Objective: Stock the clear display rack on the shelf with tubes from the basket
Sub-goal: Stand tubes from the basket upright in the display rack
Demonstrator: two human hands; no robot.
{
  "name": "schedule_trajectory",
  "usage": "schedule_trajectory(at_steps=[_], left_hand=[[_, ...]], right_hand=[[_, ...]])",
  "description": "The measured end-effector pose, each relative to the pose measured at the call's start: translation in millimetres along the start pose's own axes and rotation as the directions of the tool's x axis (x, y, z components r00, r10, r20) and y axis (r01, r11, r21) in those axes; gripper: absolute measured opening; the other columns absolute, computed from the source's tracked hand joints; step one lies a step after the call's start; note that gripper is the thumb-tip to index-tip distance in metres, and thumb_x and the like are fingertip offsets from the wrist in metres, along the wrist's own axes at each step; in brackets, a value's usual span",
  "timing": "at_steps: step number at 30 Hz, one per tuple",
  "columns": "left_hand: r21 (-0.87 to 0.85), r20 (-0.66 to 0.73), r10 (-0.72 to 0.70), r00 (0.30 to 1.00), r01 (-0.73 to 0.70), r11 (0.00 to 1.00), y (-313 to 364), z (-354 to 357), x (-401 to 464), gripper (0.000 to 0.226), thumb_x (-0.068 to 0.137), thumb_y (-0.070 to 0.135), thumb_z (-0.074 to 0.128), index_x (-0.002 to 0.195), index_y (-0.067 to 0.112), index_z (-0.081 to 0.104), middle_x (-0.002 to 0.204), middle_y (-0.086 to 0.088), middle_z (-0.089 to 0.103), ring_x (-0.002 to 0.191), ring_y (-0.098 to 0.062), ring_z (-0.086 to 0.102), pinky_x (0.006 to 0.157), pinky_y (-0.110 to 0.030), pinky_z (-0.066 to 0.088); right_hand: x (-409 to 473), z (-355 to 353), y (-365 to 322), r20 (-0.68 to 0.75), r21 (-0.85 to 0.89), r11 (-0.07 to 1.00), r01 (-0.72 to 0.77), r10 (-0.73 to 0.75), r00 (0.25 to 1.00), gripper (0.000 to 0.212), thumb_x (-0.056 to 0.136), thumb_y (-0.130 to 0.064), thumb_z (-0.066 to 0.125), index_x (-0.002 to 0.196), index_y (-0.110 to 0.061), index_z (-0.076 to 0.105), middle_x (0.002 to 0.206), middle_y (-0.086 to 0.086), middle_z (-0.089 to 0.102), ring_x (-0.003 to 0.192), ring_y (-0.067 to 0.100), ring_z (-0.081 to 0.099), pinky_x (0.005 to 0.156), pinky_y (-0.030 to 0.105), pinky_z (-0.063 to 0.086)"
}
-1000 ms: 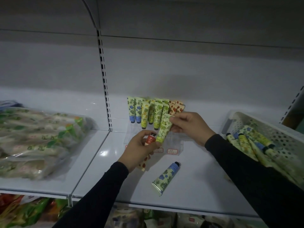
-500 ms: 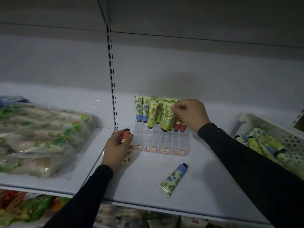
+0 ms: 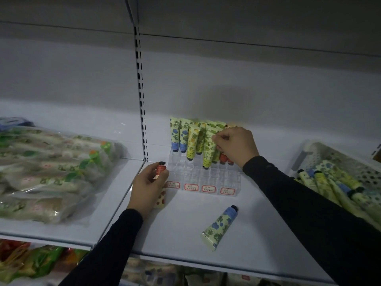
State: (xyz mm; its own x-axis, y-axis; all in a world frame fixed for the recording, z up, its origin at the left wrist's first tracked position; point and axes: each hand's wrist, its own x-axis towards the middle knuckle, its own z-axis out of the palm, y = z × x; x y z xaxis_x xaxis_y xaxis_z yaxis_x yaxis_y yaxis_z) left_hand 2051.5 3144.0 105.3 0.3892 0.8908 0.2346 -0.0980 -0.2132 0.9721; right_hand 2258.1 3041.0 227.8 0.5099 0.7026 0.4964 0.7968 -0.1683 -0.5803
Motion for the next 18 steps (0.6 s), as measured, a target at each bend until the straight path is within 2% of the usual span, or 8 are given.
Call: schedule_trajectory(at_steps=[1,4,5,9,14,18], left_hand=[[0.001,-0.001,-0.004,1.0,0.004,1.0,-0.2,0.0,0.0,0.026,0.093,0.023,0.066,0.119,0.019,0.067,0.105,0.001,0.072,0.086,-0.004,0.07,0.07,-0.015,0.053],[-0.003,-0.001,-0.002,1.0,0.002,1.0,0.5,0.6,-0.5,0.024,0.093,0.022,0.066,0.116,0.02,0.068,0.104,0.001,0.073,0.085,-0.004,0.07,0.072,-0.018,0.053],[-0.005,0.0,-0.001,1.0,0.001,1.0,0.6,0.7,-0.7,0.023,0.093,0.021,0.066,0.115,0.02,0.068,0.103,0.001,0.073,0.085,-0.004,0.07,0.073,-0.019,0.053],[-0.005,-0.002,0.006,1.0,-0.006,1.0,2.5,1.3,-1.6,0.019,0.093,0.018,0.066,0.112,0.021,0.069,0.101,0.003,0.072,0.08,0.004,0.067,0.068,-0.01,0.049],[-0.027,0.001,0.008,1.0,-0.008,1.0,3.6,2.6,-2.1,0.017,0.093,0.015,0.065,0.109,0.02,0.069,0.097,0.004,0.072,0.076,0.004,0.067,0.065,-0.009,0.049],[-0.042,0.001,-0.009,1.0,0.009,0.999,2.4,2.2,-0.9,0.017,0.093,0.017,0.066,0.108,0.024,0.069,0.098,0.005,0.073,0.08,0.001,0.068,0.07,-0.015,0.05]], right_hand=[[0.5,0.3,-0.9,0.002,-0.015,1.0,0.007,-0.007,1.0,0.029,0.091,-0.024,0.064,0.068,-0.007,0.072,0.062,0.003,0.067,0.057,0.016,0.059,0.069,0.027,0.054],[1.8,0.6,-2.8,0.011,-0.017,1.0,0.001,-0.001,1.0,0.029,0.091,-0.025,0.065,0.07,-0.006,0.073,0.062,0.004,0.067,0.053,0.017,0.058,0.053,0.017,0.048],[1.7,0.9,-2.8,0.014,-0.012,1.0,-0.002,0.002,1.0,0.029,0.091,-0.026,0.065,0.071,-0.007,0.074,0.062,0.003,0.067,0.052,0.015,0.057,0.052,0.017,0.049],[2.2,2.3,0.0,0.013,0.017,1.0,-0.01,0.01,1.0,0.033,0.092,-0.027,0.063,0.072,-0.003,0.073,0.064,0.01,0.07,0.064,0.026,0.066,0.071,0.035,0.057],[2.7,5.2,-2.5,0.016,0.008,1.0,-0.007,0.006,1.0,0.035,0.093,-0.027,0.062,0.072,0.0,0.071,0.067,0.015,0.069,0.066,0.03,0.066,0.07,0.037,0.057],[3.8,7.9,-1.0,0.018,0.019,1.0,-0.017,0.016,1.0,0.036,0.092,-0.026,0.062,0.075,0.005,0.07,0.07,0.022,0.068,0.067,0.036,0.065,0.07,0.042,0.057]])
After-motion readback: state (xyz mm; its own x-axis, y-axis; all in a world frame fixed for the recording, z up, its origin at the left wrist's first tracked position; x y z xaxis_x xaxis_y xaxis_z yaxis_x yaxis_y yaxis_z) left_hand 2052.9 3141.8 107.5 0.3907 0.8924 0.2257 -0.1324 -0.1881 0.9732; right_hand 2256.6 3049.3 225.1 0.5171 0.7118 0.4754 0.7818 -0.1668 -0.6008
